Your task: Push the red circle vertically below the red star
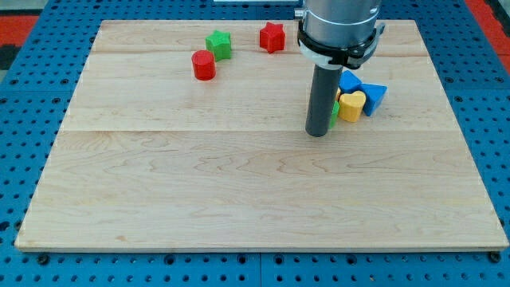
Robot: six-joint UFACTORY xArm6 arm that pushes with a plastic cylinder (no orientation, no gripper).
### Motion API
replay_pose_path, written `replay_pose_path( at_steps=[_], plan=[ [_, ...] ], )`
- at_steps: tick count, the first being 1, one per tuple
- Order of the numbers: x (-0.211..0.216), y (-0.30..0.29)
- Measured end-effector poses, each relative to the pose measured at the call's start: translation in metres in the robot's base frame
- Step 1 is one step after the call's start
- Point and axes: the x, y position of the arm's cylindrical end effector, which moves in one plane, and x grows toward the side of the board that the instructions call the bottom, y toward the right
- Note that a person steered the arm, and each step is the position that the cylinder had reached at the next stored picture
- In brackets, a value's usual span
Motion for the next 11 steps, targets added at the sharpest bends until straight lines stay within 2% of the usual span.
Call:
replay_pose_path(
  at_steps=[1,2,3,4,6,8,9,10,11],
  plan=[
    [0.012,-0.064],
    [0.019,-0.195],
    [-0.042,-0.3],
    [-0.129,-0.269],
    [-0.147,-0.128],
    [-0.112,-0.092],
    [-0.167,-0.087],
    [-0.129,-0.074],
    [-0.065,-0.084]
  ],
)
